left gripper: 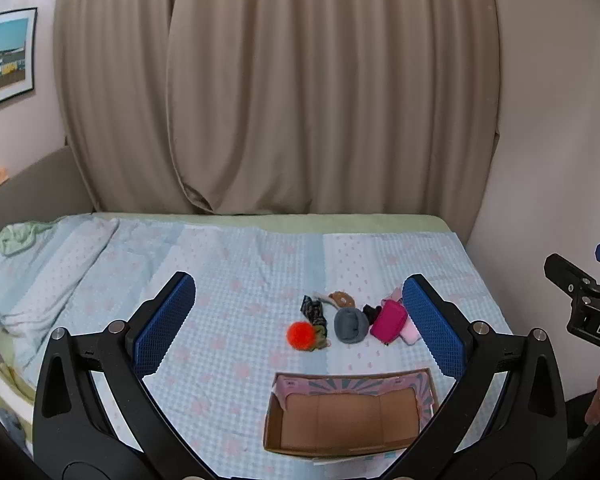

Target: Organize soft objects

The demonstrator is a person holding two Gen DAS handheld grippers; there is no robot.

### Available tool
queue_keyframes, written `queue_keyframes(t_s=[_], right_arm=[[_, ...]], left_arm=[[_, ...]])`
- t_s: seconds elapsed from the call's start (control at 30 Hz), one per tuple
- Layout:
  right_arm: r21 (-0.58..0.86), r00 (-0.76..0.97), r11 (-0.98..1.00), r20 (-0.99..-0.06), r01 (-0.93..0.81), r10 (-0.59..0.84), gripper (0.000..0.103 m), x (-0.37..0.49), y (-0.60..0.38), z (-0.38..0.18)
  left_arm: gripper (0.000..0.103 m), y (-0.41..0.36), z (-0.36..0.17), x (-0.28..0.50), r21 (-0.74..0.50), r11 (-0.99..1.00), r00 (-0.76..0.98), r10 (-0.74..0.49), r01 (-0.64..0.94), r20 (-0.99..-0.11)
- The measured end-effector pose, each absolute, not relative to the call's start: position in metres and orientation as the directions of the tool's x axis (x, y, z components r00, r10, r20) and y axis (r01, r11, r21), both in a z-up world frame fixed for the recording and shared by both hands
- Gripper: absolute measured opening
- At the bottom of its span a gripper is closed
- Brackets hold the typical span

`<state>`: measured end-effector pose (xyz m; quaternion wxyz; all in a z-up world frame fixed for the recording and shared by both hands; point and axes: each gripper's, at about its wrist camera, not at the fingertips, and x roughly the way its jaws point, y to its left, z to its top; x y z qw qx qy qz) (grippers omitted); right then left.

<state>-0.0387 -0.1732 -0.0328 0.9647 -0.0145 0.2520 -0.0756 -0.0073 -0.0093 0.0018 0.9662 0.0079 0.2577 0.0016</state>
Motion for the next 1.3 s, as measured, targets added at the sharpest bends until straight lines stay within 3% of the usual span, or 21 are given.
queue_keyframes(t_s=[0.57,1.3], right_arm=[[-0.068,0.844,0.988,-0.513,0.141,-0.155,0.103,-0.058,-0.162,-0.027],[-0.060,0.851,0.987,-0.501,0.148,-0.158,0.103,-0.061,-0.164,-0.029]], left_arm=[[0.103,-0.006,-0.005,-0.019,-0.003,1.000,0.842,-0.006,0.005,-0.539],[0.103,-0.006,0.003,-0.031,0.001,1.000,0.850,-0.023,0.027,-0.526]])
